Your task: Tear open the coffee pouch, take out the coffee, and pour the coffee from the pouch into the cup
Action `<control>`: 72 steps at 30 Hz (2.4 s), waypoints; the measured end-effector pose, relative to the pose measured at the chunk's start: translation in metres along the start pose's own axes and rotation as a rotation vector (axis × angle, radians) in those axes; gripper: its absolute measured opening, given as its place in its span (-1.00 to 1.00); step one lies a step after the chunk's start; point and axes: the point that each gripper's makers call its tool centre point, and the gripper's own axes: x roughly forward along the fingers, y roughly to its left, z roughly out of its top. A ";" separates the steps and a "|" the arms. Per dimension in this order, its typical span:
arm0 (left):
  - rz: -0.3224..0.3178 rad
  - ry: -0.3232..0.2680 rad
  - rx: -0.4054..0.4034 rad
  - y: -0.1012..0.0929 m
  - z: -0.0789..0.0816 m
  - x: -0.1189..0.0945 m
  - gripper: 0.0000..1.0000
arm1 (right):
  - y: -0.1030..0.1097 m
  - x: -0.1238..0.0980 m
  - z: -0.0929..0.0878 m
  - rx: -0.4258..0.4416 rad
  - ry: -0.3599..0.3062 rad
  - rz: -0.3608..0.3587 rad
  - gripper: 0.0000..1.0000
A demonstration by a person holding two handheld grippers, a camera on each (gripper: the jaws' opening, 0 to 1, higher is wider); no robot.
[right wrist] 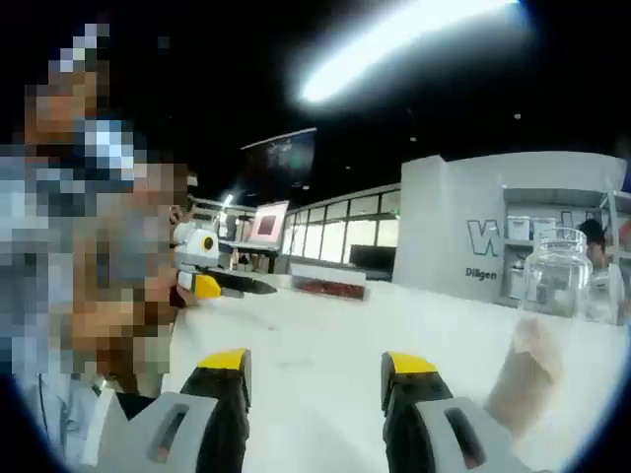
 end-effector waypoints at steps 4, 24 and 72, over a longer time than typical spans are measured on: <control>0.002 0.005 0.002 -0.001 -0.001 0.000 0.76 | 0.000 0.000 0.000 -0.003 -0.001 -0.002 0.05; -0.004 0.002 0.004 -0.003 -0.001 0.000 0.74 | -0.005 0.001 -0.002 0.026 0.012 -0.018 -0.01; -0.020 0.022 0.014 -0.007 -0.003 0.001 0.72 | -0.010 0.014 0.002 0.086 0.001 -0.029 -0.16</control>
